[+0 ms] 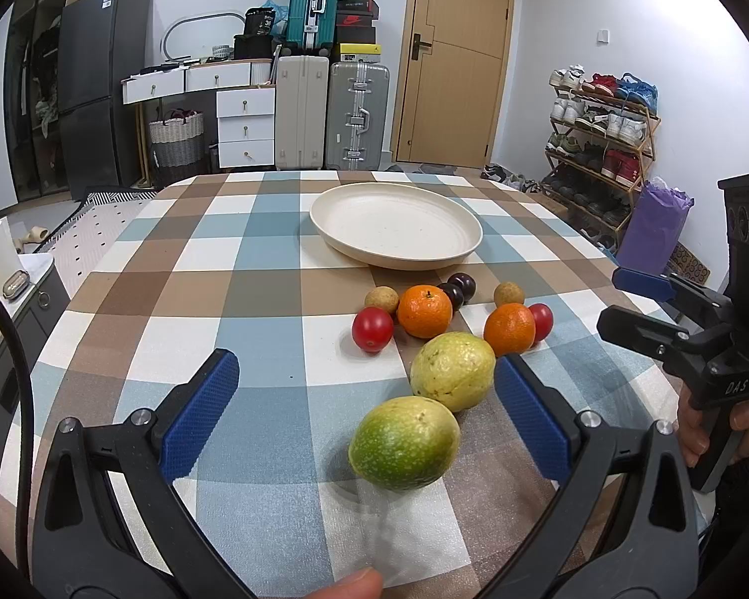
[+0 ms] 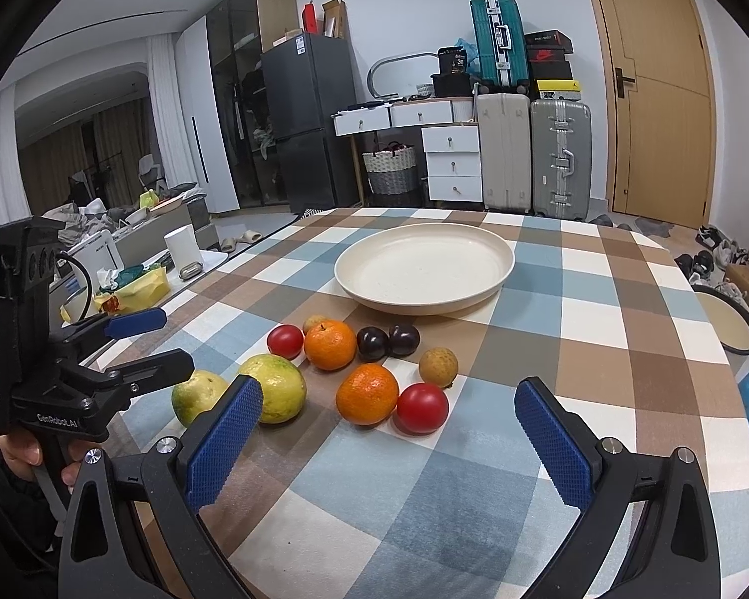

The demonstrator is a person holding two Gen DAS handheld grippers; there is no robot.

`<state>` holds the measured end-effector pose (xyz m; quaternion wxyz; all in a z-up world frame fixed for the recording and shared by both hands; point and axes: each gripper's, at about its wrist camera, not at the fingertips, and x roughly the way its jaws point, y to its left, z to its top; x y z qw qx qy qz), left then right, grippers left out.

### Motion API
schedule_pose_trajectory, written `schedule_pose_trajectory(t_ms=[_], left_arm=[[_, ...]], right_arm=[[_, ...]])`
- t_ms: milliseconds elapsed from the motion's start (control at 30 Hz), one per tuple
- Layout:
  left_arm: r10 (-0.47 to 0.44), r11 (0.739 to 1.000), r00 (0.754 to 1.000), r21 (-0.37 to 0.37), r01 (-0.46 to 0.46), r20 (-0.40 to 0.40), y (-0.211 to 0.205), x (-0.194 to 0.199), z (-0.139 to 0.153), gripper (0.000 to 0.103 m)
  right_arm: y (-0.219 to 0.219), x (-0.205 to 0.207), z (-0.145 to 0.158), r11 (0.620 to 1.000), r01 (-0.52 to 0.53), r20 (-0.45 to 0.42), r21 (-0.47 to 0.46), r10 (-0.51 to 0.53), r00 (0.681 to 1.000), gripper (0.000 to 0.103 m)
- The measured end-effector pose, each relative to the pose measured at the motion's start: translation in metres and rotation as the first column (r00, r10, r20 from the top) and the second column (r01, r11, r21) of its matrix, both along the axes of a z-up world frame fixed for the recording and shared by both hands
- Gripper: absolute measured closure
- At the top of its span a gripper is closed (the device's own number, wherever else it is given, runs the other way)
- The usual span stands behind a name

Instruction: Organize fruits

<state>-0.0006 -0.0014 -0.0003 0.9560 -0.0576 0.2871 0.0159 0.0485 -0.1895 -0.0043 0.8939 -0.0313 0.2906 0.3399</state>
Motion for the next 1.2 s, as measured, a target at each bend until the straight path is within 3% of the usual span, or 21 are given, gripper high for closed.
schedule_pose_trajectory(t_ms=[333,567,1000,1100,1200], left_arm=[[0.0,1.0,1.0,-0.001,0.0,-0.002,-0.001,0.0,-0.001,0.001],[0.009,1.0,1.0,-0.013,-0.01,-0.007,0.004,0.002,-0.005,0.001],[-0.053,0.999,0.992,-0.01,0.052,-0.115,0.009,0.011,-0.011,0.001],[-0.075,0.997,0.989,-0.005,0.075,-0.126,0.007,0.012,-0.013,0.003],[-0.109,0.994,0.983,-0.007,0.109,-0.148,0.004,0.014,-0.016,0.004]], right_arm=[[0.001,0.0,0.003,1.0,0.022,-0.017,-0.012,-0.022,1.0,0.0],[0.008,0.008,-0.001,0.995,0.055,-0.054,-0.078,-0.059,0.997,0.0],[0.009,0.046,-0.025,0.974,0.072,-0.199,-0.213,-0.115,0.973,0.0],[0.009,0.051,-0.028,0.969,0.055,-0.205,-0.24,-0.106,0.973,0.001],[0.01,0.055,-0.032,0.964,0.035,-0.222,-0.262,-0.096,0.97,0.012]])
